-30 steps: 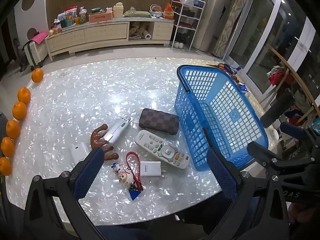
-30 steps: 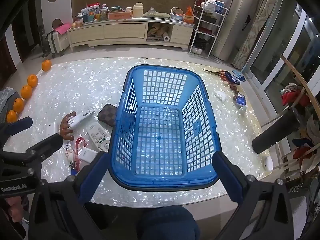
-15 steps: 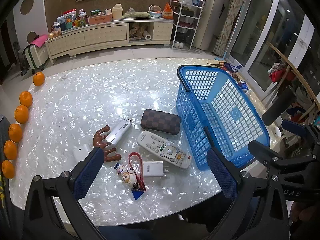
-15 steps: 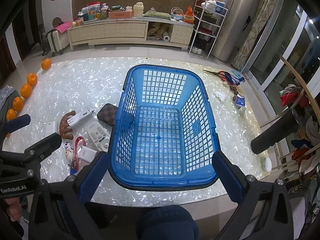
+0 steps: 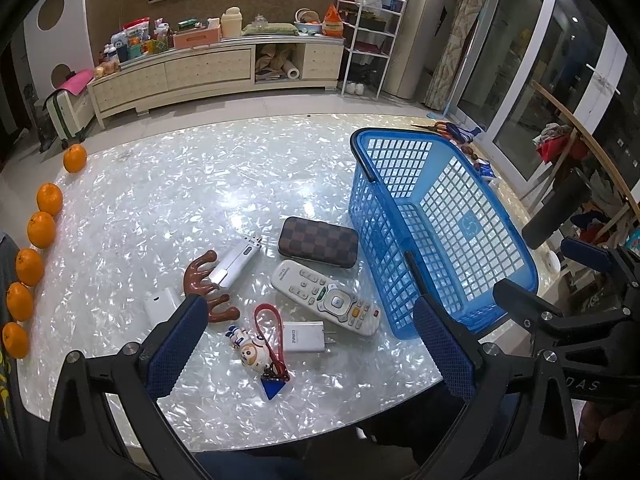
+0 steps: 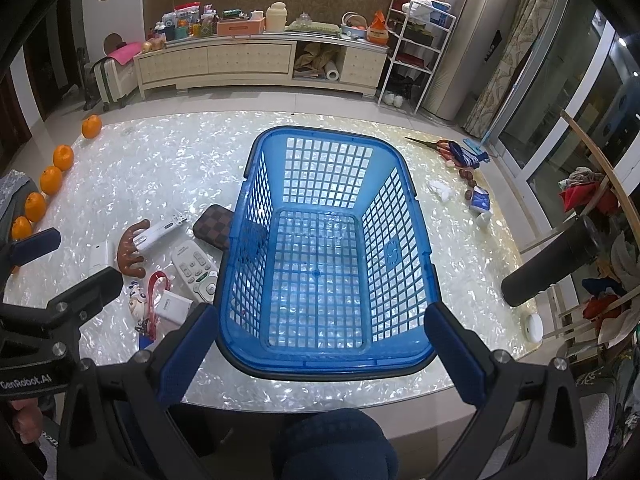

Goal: Organize rigid objects
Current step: 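Grasp the rim of the blue basket with the right tool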

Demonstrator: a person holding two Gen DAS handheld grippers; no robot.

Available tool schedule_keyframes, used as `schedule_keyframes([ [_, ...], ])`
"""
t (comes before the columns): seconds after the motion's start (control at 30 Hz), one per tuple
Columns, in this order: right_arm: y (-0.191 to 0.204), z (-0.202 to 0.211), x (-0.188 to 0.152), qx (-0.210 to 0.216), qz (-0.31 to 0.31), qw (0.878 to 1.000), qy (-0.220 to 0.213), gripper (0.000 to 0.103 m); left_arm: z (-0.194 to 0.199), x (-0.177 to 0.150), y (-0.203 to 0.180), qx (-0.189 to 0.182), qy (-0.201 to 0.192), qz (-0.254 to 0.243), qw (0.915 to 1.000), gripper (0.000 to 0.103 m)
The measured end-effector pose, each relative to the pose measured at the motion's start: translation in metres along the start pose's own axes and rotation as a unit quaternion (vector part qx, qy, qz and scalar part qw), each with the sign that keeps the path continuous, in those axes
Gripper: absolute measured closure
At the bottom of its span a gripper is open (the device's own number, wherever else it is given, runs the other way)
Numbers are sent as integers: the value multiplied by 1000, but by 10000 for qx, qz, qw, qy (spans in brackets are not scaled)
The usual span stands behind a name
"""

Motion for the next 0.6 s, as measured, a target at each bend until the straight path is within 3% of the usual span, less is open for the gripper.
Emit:
schedule_keyframes([
  [0.6,-2,-7,-4,-31,89,9999,142,0,-8,-1,2,-53,89,75,9999,0],
])
Point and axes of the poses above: each gripper's, at about its wrist camera, not at the fingertips, and z roughly against the way its jaws point, y to its left, x to its top, the point moved 7 cm from there along -z, roughly the way its jaws point, and after that the axes turned 1 degree about -x, right-handed, at the moved point
